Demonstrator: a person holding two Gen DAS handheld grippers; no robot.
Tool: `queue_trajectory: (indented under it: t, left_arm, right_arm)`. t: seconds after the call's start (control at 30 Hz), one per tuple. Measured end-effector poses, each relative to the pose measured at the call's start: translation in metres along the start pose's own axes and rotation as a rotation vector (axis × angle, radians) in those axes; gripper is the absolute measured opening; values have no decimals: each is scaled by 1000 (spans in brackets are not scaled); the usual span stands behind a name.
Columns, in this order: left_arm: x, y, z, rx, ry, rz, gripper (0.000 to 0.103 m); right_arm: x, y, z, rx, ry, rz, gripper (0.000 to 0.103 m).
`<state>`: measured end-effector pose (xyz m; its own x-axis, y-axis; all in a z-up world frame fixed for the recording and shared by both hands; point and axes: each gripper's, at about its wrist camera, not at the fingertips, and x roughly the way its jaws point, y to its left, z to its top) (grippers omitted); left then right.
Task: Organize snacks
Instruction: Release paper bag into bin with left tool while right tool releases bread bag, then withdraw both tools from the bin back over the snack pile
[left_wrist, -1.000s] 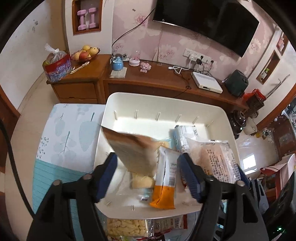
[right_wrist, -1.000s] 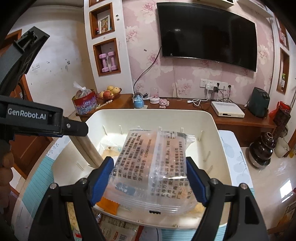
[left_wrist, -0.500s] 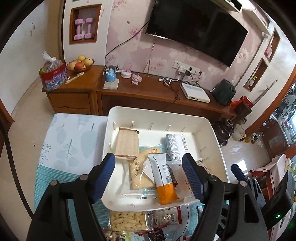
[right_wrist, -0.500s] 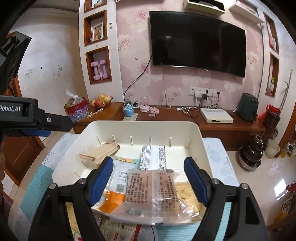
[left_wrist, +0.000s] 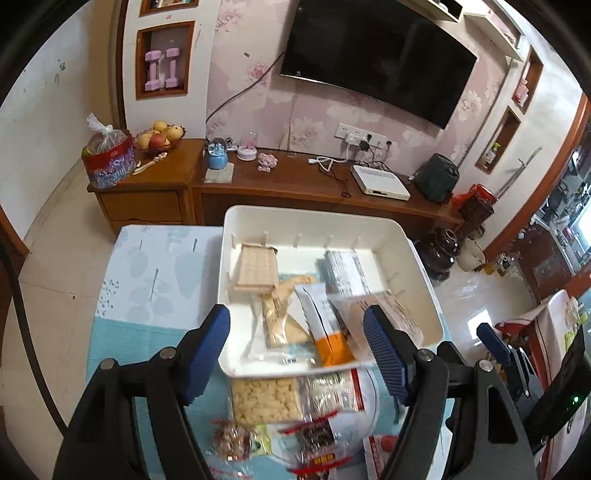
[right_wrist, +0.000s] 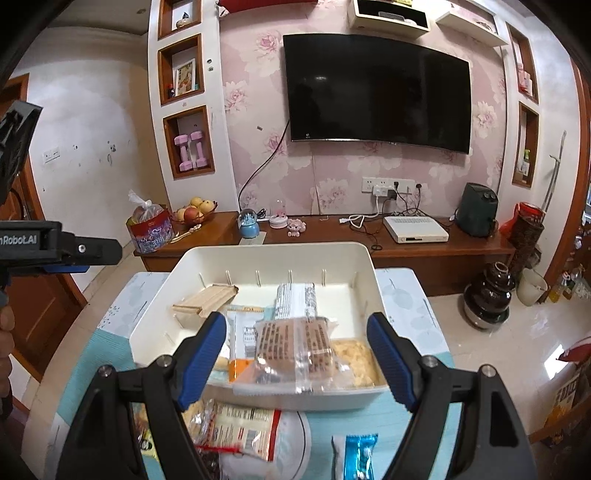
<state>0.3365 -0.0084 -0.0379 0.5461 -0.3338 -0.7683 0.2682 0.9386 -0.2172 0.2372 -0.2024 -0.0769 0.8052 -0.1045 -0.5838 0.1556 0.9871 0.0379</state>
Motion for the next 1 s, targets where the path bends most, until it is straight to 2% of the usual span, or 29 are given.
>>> queue_trajectory:
  t: [0.3, 0.4, 0.6, 0.8, 1.0]
  left_arm:
    - [-23, -17, -41, 22, 41, 21, 74]
    - [-30, -26, -53, 36, 70, 48, 74]
    - [-53, -40, -76, 69, 67, 107, 74]
    - [-67, -38, -102, 60, 105, 138, 74]
    - [-77, -26, -122, 57, 126, 186, 74]
  right_arm:
    - [-36, -24, -39, 37, 53, 28, 79]
    - [-49, -33, -52, 42, 76, 29, 79]
    - [-83, -46, -70, 44, 100, 32, 79]
    - [-109, -50, -90, 24, 137, 45, 79]
    - [-117, -47, -112, 44, 191, 69, 79]
